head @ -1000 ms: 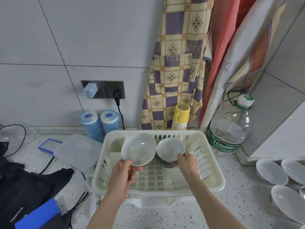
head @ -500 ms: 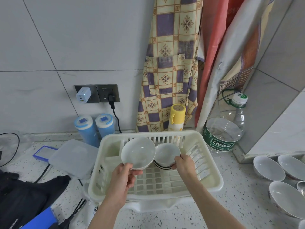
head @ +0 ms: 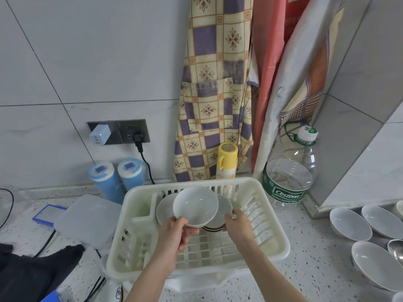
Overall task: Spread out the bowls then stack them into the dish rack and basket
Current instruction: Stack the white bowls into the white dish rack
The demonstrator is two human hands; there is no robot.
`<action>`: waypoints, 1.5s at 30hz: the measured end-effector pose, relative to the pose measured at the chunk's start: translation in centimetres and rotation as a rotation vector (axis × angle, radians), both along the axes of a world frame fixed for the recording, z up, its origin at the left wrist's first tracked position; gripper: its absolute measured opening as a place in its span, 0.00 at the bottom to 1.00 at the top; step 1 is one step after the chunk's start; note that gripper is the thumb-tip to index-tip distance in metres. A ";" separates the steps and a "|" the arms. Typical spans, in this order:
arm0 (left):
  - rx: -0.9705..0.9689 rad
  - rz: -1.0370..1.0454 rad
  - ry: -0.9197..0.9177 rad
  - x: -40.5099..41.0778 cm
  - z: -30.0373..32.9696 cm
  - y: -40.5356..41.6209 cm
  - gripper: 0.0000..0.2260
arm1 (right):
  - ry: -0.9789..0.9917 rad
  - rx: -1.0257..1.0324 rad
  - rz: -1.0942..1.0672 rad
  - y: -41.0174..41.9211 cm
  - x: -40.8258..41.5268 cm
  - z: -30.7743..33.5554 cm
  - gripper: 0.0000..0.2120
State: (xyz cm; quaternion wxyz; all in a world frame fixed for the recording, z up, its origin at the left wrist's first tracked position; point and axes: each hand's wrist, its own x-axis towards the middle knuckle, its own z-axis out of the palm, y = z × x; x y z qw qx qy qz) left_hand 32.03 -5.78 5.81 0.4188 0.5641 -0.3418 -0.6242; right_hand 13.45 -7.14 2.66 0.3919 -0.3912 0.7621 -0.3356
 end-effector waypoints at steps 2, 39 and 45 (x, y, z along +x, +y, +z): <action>0.001 -0.023 -0.020 -0.8 0.1 -0.5 0.08 | -0.014 0.006 -0.011 -0.1 -0.1 0.0 0.17; 0.117 -0.140 -0.264 -3.2 -2.8 -1.2 0.14 | 0.232 -0.200 -0.024 0.7 0.3 1.5 0.16; 0.089 -0.132 -0.253 -3.9 -2.8 -1.2 0.12 | 0.264 -0.184 -0.031 0.8 0.5 1.7 0.16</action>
